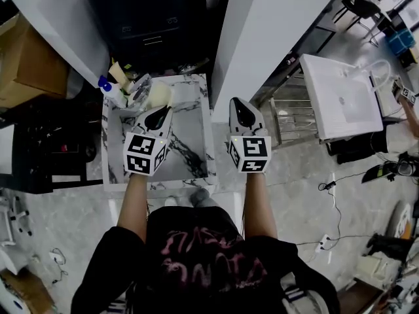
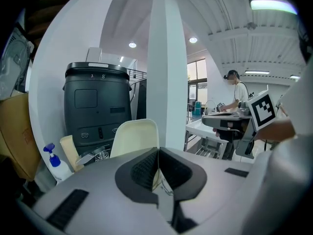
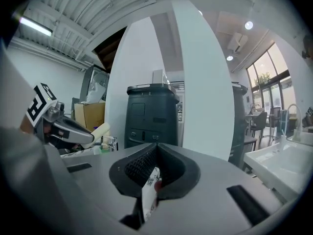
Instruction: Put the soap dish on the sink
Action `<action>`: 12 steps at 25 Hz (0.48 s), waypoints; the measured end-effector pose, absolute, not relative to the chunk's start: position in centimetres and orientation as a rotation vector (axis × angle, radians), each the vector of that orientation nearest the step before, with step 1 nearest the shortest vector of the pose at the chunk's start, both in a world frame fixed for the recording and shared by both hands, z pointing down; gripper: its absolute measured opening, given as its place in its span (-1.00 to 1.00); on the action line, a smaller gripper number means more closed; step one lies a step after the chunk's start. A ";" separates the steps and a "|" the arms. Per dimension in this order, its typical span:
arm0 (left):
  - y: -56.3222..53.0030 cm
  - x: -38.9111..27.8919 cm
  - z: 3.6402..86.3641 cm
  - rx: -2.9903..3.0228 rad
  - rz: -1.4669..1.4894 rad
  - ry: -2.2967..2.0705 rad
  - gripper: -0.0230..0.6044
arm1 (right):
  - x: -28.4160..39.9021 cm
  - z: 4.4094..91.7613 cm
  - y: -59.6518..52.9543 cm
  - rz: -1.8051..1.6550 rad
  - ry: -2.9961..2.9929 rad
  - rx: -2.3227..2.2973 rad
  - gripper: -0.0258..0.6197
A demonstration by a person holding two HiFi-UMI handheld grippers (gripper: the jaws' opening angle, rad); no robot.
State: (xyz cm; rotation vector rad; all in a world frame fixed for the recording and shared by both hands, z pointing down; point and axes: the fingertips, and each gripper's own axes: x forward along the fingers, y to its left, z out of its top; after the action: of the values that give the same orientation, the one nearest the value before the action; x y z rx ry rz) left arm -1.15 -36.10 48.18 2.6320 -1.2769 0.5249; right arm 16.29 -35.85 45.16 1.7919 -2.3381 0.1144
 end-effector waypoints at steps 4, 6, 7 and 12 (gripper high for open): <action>-37.8 -0.1 49.5 2.614 0.562 -1.295 -0.85 | 17.0 46.1 -37.4 0.135 -2.371 1.752 -0.88; -38.6 0.3 50.4 2.607 0.591 -1.292 -0.85 | 17.4 46.5 -38.0 0.143 -2.382 1.737 -0.88; -39.0 0.5 51.0 2.599 0.606 -1.287 -0.85 | 17.5 46.7 -38.3 0.146 -2.385 1.730 -0.88; -41.3 1.2 54.0 2.556 0.690 -1.272 -0.85 | 18.2 47.5 -39.6 0.155 -2.393 1.702 -0.88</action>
State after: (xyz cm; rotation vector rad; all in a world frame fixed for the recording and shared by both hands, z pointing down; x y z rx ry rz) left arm 1.17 -41.33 53.96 2.5556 -1.2720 0.6896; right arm 18.19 -39.60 47.48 1.7016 -2.3935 0.1548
